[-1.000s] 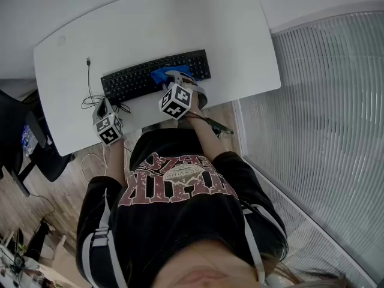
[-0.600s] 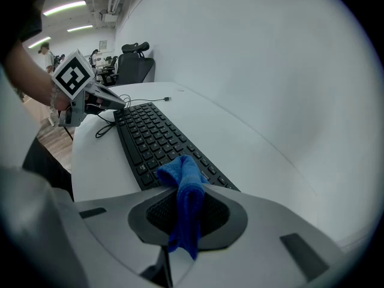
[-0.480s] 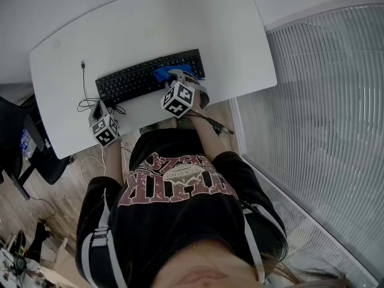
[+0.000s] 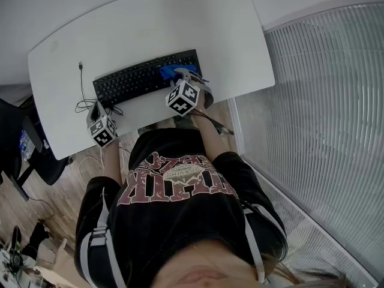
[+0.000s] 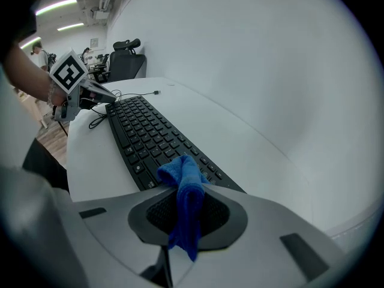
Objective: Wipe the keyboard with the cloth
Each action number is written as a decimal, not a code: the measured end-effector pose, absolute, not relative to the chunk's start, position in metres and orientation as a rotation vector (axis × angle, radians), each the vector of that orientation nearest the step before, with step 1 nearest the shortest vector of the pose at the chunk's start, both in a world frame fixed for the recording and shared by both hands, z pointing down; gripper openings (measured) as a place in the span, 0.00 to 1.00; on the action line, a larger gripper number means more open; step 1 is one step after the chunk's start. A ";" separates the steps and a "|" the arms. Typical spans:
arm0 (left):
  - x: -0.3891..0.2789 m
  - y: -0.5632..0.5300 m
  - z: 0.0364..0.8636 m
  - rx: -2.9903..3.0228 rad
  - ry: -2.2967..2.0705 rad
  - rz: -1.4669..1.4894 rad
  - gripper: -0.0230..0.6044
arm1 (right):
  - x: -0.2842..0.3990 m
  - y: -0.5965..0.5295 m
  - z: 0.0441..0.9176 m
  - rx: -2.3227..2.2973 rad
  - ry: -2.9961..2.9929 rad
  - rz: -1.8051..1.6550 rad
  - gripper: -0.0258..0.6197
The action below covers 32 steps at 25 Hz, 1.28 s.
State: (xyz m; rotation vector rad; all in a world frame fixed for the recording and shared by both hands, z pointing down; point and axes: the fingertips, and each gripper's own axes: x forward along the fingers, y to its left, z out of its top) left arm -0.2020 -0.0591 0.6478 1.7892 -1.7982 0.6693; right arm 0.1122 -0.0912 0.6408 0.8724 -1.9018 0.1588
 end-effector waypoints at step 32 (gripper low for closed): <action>-0.201 -0.057 0.648 1.753 -1.837 0.630 0.08 | 0.190 -0.092 0.637 1.103 -1.821 0.325 0.14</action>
